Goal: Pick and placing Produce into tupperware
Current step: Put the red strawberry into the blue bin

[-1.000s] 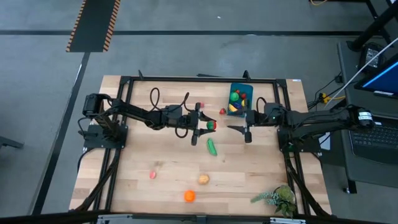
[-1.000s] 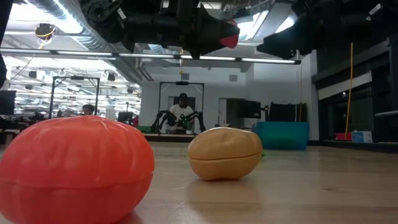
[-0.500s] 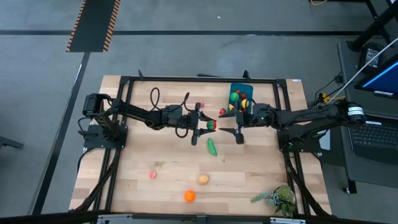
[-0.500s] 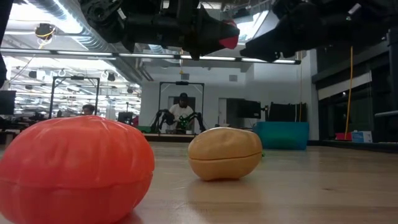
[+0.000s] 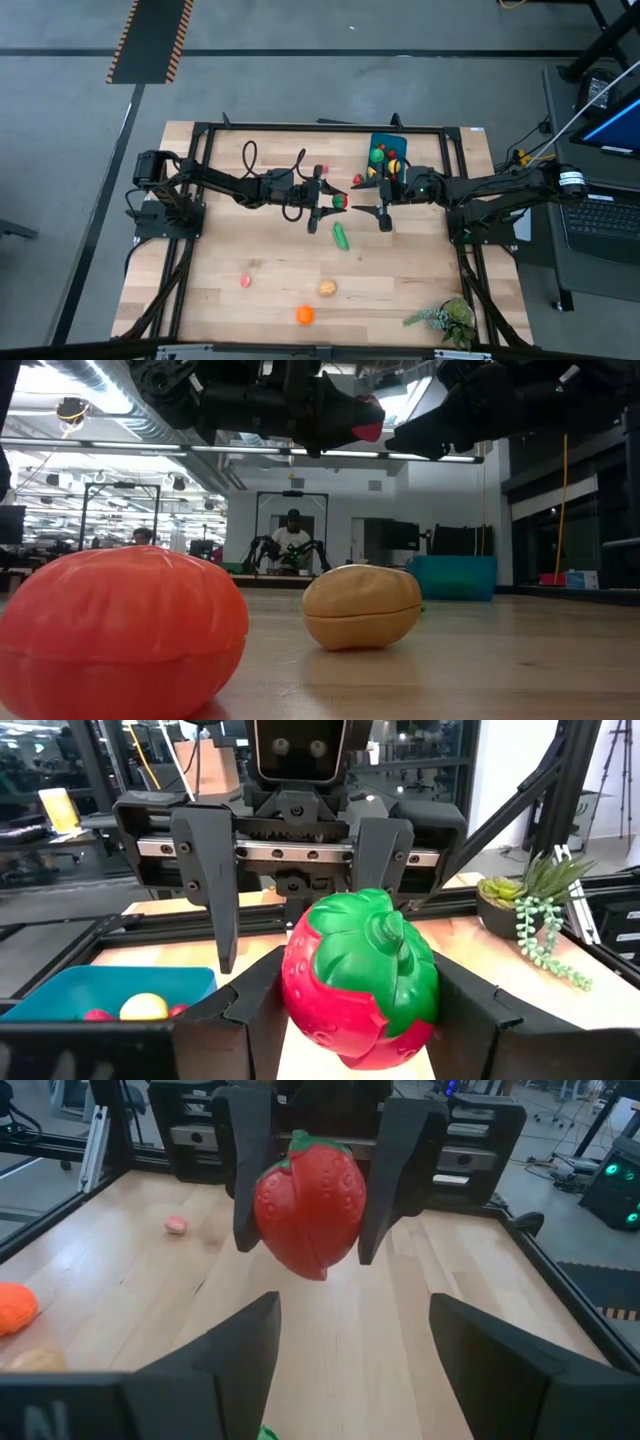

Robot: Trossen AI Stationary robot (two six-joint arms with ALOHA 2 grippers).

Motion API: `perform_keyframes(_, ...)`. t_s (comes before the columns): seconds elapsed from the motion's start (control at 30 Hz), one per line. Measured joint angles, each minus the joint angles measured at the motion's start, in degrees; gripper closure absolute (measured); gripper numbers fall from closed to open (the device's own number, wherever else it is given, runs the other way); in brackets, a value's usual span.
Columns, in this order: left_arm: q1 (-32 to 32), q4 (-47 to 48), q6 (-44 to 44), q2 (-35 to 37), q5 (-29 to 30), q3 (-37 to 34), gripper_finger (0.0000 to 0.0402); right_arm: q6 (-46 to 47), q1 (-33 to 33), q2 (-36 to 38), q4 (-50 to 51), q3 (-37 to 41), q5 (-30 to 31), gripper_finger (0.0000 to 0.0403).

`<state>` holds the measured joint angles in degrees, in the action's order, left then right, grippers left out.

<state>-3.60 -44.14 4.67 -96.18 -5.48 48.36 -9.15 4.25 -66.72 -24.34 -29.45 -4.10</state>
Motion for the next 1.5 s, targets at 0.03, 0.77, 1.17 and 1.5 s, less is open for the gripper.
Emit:
perform_keyframes(0.03, 0.0, 0.0, 0.0, 0.0, 0.0, 0.0, 0.0226, 0.0, 0.0, 0.0, 0.0, 0.0, 0.0, 0.0146)
perform_keyframes(0.77, -0.4, 0.0, 0.4, 0.0, 0.0, 0.0, 0.0226, -0.3, 0.0, 0.0, 0.1, 0.0, -0.5, 0.0138)
perform_keyframes(1.17, -0.4, 0.0, 0.1, 0.0, 0.0, 0.0, 0.0226, 1.3, 0.0, 0.0, 0.0, 0.0, -0.5, 0.0049)
perform_keyframes(1.5, -0.6, -0.1, -1.6, 0.0, 0.0, 0.0, 0.0226, 1.3, 0.0, 0.0, -2.8, -0.1, -0.5, 0.0048)
